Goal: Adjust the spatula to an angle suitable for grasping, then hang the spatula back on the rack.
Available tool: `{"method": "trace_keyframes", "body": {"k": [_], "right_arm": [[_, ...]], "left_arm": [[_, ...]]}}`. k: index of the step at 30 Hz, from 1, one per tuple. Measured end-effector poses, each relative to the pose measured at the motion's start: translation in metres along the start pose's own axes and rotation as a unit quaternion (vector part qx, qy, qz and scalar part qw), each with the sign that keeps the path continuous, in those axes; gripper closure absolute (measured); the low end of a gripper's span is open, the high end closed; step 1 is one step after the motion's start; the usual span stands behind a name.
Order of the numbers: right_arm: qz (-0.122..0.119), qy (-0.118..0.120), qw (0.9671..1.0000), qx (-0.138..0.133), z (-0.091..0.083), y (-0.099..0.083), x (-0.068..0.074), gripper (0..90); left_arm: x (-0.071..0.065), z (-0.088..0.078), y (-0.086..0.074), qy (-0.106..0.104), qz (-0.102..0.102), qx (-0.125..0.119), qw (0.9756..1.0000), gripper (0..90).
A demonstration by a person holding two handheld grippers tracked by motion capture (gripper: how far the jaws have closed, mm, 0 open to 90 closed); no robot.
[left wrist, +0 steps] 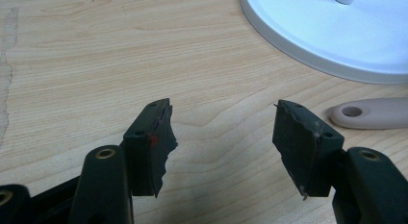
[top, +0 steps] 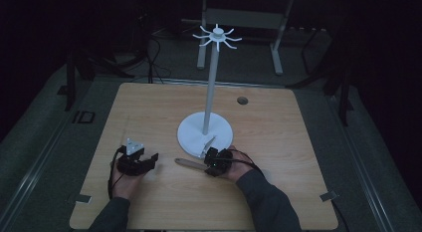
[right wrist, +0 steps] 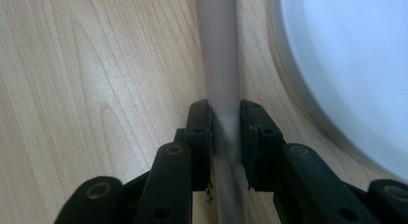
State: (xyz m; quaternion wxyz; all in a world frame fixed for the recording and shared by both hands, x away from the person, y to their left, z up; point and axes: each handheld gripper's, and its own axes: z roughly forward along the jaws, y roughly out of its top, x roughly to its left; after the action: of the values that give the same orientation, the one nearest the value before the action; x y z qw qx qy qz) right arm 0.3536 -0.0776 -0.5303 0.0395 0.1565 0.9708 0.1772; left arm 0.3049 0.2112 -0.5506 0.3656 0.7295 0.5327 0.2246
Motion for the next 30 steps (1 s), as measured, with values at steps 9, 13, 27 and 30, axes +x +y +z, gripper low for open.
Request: {"method": "trace_keyframes", "body": {"k": [9,13,27,30], "right_arm": [[-0.013,0.005,0.9996,0.026,0.004,0.015,0.0,74.9],[-0.026,-0.006,0.9993,0.027,0.003,0.015,0.003,75.7],[-0.03,-0.022,0.9988,-0.031,-0.018,0.005,0.004,75.7],[-0.028,-0.031,0.9983,-0.041,-0.025,0.002,0.004,75.7]], "left_arm": [[0.0,0.0,0.0,-0.001,0.001,0.001,1.0,39.4],[0.001,0.0,0.0,0.001,-0.001,-0.001,1.0,39.4],[0.0,0.001,0.001,0.0,0.0,-0.001,1.0,39.4],[0.0,0.001,0.001,0.0,0.0,-0.001,1.0,39.4]]}}
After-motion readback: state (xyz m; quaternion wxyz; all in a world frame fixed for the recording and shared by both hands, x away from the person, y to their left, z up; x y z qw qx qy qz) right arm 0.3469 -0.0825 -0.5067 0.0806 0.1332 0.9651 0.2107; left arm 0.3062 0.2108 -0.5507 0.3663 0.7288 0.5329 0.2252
